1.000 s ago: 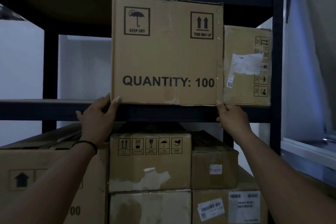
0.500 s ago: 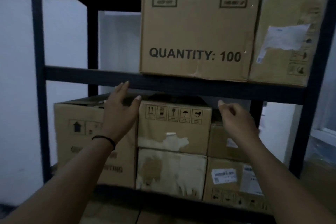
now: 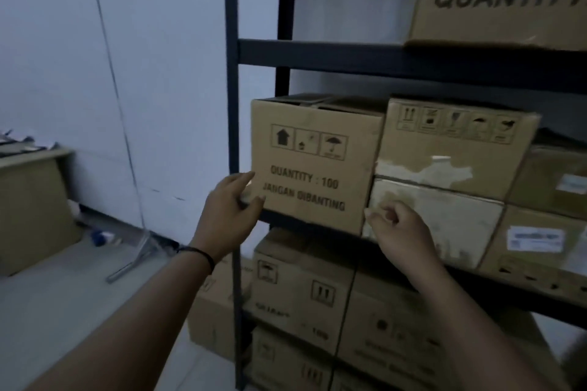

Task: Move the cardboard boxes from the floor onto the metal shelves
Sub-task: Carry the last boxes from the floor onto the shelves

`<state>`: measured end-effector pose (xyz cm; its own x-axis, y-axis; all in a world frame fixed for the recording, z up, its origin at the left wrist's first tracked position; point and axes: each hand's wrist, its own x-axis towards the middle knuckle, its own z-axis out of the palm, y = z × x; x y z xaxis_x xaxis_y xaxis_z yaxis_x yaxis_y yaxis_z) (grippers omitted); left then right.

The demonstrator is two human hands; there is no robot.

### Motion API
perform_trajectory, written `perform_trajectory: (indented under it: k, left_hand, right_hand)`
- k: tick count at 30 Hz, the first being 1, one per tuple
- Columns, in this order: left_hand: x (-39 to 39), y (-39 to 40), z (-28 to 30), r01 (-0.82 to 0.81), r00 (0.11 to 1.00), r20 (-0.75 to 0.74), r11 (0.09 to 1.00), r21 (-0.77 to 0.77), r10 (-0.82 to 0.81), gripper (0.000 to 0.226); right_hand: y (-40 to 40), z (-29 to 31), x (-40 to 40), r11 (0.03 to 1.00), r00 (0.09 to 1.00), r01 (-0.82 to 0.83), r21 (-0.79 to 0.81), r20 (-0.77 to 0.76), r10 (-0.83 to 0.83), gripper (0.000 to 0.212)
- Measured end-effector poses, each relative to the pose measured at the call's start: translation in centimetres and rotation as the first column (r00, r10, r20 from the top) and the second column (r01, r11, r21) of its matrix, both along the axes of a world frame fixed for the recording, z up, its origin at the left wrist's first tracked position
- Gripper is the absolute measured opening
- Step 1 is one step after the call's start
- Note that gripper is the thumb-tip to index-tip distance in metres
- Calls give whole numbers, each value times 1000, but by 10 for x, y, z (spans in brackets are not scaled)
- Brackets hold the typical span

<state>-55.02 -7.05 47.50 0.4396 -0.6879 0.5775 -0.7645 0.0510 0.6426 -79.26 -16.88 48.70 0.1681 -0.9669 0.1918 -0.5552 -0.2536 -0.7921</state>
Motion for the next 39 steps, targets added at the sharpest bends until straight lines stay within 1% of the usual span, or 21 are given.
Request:
perform_trajectory:
  k: [3,6,8,11,14,17,24,29,34,37,39]
  left_hand:
    - [53,46,-24,-41,999,13,995,93,40,51]
    - [107,90,-43,-53,998,-18,978,201,58,53]
    - [131,105,-50,-53,997,-43,966,254,66,55]
    - [164,122,-57,-47,995,-65,946,321,72,58]
    - [189,130,-66,-26,994,-92,937,348,62,59]
    - [210,132,-80,-11,993,-102,926,377,53,59]
    - [265,97,-106,-1,994,-93,878,479,52,63]
    - [316,41,-122,19,992,-115,857,515,47,63]
    - [354,-3,-132,44,985,-163,843,537,52,62]
    - [383,-28,-143,67,982,-182,826,560,43,62]
    - [403,-44,-152,93,983,-183,821,564,15,62]
  right_hand:
    - [33,-24,58,998,1000,-5,67,27,3,51]
    - [66,-46,117,996,1000,-24,86,16,23,51]
    - [82,-56,141,995,998,-49,84,35,46,50]
    - [98,-68,174,993,998,-62,102,20,61,50]
    - [105,-78,200,991,998,-62,120,-1,63,52]
    - [105,-90,224,983,996,-88,163,17,86,51]
    - [73,-125,288,962,992,-122,246,58,111,50]
    - [25,-149,347,939,985,-172,297,48,165,48]
    - [-15,-164,390,895,976,-214,391,49,211,49]
    - [-34,-174,412,878,977,-207,432,44,209,46]
    - [-44,-183,427,882,985,-168,439,31,172,40]
